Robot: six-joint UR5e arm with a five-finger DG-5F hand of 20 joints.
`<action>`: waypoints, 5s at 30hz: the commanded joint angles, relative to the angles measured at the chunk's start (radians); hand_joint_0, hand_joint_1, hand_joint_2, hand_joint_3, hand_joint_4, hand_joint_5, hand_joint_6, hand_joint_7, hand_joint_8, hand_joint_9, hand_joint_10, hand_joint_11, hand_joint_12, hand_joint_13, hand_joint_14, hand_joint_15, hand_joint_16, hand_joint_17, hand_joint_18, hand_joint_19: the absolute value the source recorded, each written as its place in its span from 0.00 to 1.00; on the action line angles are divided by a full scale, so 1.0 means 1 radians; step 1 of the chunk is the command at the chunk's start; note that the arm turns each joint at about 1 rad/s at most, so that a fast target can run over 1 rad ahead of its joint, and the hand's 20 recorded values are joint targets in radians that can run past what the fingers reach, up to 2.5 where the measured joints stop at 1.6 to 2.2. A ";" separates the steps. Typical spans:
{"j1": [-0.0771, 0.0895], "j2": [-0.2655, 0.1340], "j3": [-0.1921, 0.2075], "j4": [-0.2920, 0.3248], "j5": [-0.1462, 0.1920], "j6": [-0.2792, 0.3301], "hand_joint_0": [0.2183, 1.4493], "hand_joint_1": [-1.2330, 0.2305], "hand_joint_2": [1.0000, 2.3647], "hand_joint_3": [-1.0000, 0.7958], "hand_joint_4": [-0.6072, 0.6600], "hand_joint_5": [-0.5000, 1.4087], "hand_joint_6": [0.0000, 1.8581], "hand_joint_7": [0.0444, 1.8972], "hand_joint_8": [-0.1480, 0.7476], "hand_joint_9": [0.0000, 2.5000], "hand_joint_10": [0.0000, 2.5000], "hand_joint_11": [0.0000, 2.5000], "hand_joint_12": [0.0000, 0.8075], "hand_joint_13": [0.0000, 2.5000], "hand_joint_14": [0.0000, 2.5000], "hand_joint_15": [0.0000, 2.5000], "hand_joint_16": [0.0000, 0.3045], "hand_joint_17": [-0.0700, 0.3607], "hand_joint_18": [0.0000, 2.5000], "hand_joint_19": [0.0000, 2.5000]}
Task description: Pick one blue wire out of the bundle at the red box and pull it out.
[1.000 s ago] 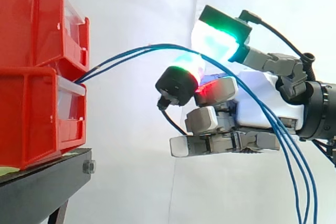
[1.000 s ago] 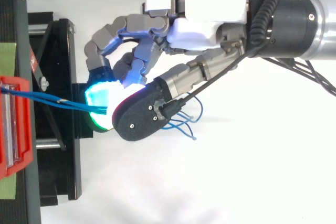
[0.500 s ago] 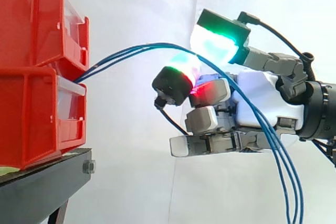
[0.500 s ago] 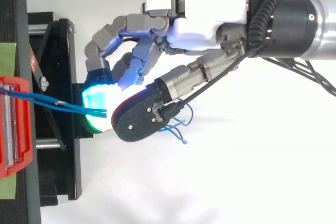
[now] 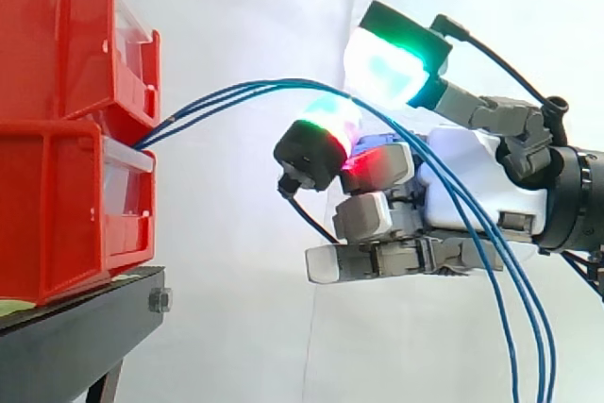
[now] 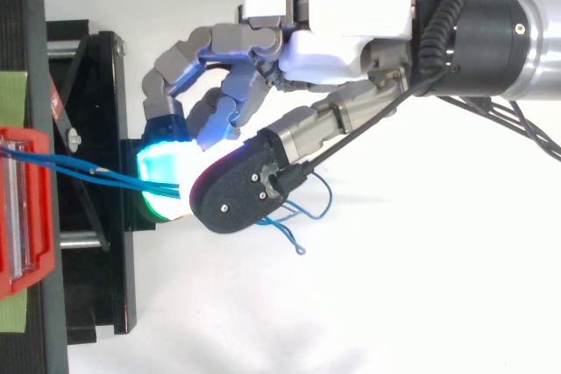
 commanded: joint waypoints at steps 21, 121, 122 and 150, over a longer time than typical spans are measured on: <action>0.000 0.000 0.000 0.000 0.000 0.000 0.10 0.39 0.00 0.28 0.66 0.19 0.46 0.53 0.57 0.43 0.01 0.44 0.59 0.38 0.01 0.36 0.26 0.58 0.20 0.20; -0.006 0.000 -0.048 0.065 -0.032 -0.002 0.27 0.28 0.01 0.38 0.62 0.15 0.46 0.54 0.47 0.35 0.01 0.44 0.47 0.33 0.01 0.35 0.20 0.48 0.17 0.20; -0.006 0.000 -0.048 0.066 -0.032 -0.002 0.27 0.28 0.01 0.37 0.62 0.15 0.47 0.54 0.47 0.35 0.01 0.44 0.48 0.33 0.01 0.34 0.20 0.48 0.17 0.20; -0.006 0.000 -0.048 0.066 -0.032 -0.002 0.42 0.24 0.01 0.43 0.66 0.15 0.48 0.57 0.46 0.37 0.01 0.45 0.45 0.35 0.01 0.34 0.19 0.47 0.20 0.18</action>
